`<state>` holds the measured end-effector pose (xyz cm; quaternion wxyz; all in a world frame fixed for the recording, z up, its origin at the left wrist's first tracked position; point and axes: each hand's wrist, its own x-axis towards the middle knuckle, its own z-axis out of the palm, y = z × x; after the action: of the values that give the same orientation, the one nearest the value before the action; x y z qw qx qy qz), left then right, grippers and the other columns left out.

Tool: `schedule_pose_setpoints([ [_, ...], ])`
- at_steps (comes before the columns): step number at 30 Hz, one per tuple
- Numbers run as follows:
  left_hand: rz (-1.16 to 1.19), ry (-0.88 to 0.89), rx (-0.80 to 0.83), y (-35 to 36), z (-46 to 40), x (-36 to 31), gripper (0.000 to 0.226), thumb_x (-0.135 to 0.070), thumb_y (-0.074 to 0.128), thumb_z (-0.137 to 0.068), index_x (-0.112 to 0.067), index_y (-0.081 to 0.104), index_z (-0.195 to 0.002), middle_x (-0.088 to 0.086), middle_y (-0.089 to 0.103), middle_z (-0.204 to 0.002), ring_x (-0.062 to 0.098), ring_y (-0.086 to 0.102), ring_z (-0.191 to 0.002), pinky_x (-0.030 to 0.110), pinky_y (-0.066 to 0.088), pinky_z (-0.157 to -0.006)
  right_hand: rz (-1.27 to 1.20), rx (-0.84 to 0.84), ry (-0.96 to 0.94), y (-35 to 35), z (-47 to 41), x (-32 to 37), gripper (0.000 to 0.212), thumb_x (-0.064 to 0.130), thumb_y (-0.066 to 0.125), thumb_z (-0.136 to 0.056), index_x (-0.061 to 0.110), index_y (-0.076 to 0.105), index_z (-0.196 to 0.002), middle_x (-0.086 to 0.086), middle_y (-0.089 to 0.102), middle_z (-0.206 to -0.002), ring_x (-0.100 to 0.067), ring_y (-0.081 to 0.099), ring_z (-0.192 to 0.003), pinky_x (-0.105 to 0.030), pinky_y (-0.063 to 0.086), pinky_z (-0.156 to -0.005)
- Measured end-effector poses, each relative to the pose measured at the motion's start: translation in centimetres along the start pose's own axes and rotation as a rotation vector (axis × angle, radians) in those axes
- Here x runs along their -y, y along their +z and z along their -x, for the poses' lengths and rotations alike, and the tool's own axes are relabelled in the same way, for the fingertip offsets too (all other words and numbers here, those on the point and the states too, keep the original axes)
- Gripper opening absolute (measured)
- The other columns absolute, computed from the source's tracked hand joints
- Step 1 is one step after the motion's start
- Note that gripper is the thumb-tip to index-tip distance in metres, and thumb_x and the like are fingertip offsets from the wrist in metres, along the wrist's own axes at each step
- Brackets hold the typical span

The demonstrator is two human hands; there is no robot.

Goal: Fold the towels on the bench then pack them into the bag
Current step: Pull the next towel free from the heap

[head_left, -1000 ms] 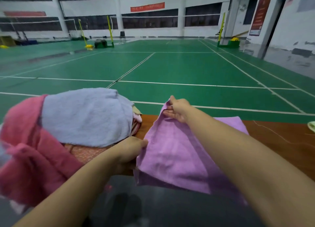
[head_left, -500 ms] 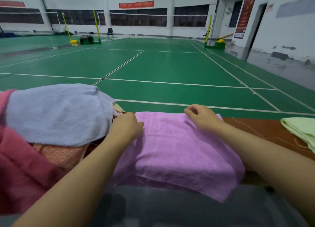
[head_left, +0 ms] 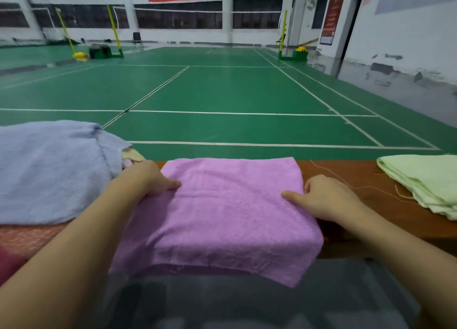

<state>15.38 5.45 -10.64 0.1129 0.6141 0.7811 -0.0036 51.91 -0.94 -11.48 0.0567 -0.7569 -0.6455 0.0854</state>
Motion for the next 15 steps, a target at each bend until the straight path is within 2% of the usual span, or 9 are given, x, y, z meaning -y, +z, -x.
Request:
schedule_pose_setpoints([
  [4,0.18,-0.014,0.018,-0.2,0.6,0.5,0.088,-0.07,0.068,-0.08,-0.002,0.057,-0.134,0.018,0.057,-0.138,0.033,0.057,-0.119,0.032,0.043,-0.094,-0.357,-0.1,-0.029,-0.1,-0.2,-1.3,0.046,0.053,0.069,-0.089,0.008,0.065,-0.081,-0.006,0.068,-0.075,-0.026,0.058,-0.068,-0.034,0.038,-0.059],
  [8,0.581,0.033,-0.005,0.3,0.5,1.3,0.063,-0.065,0.07,-0.083,-0.008,0.074,-0.109,0.011,0.067,-0.118,0.029,0.062,-0.102,0.039,0.049,-0.1,-0.671,-0.177,-0.036,0.4,0.2,-1.5,0.034,0.051,0.064,-0.094,0.017,0.06,-0.092,0.0,0.064,-0.088,-0.018,0.057,-0.077,-0.034,0.038,-0.062],
  [11,0.801,0.054,-0.007,0.5,0.4,1.7,0.062,-0.067,0.067,-0.084,-0.009,0.076,-0.104,0.011,0.07,-0.111,0.029,0.066,-0.099,0.045,0.052,-0.101,-0.801,-0.222,0.014,0.8,0.2,-1.6,0.035,0.048,0.064,-0.095,0.016,0.055,-0.106,0.006,0.061,-0.101,-0.013,0.057,-0.088,-0.034,0.041,-0.072],
  [13,0.915,0.067,0.01,0.5,0.7,1.4,0.057,-0.058,0.067,-0.089,-0.005,0.075,-0.107,0.01,0.07,-0.109,0.026,0.067,-0.096,0.038,0.054,-0.092,-0.882,-0.274,0.024,0.7,0.2,-1.6,0.032,0.042,0.068,-0.095,0.018,0.053,-0.111,0.012,0.057,-0.099,-0.004,0.054,-0.087,-0.03,0.04,-0.072],
  [15,1.056,0.096,0.012,0.4,1.3,0.8,0.046,-0.046,0.069,-0.092,-0.005,0.074,-0.113,0.005,0.072,-0.105,0.022,0.067,-0.096,0.03,0.053,-0.08,-0.98,-0.306,-0.005,0.7,0.2,-1.3,0.026,0.033,0.071,-0.094,0.017,0.059,-0.11,0.015,0.059,-0.099,0.004,0.054,-0.089,-0.023,0.04,-0.067],
])
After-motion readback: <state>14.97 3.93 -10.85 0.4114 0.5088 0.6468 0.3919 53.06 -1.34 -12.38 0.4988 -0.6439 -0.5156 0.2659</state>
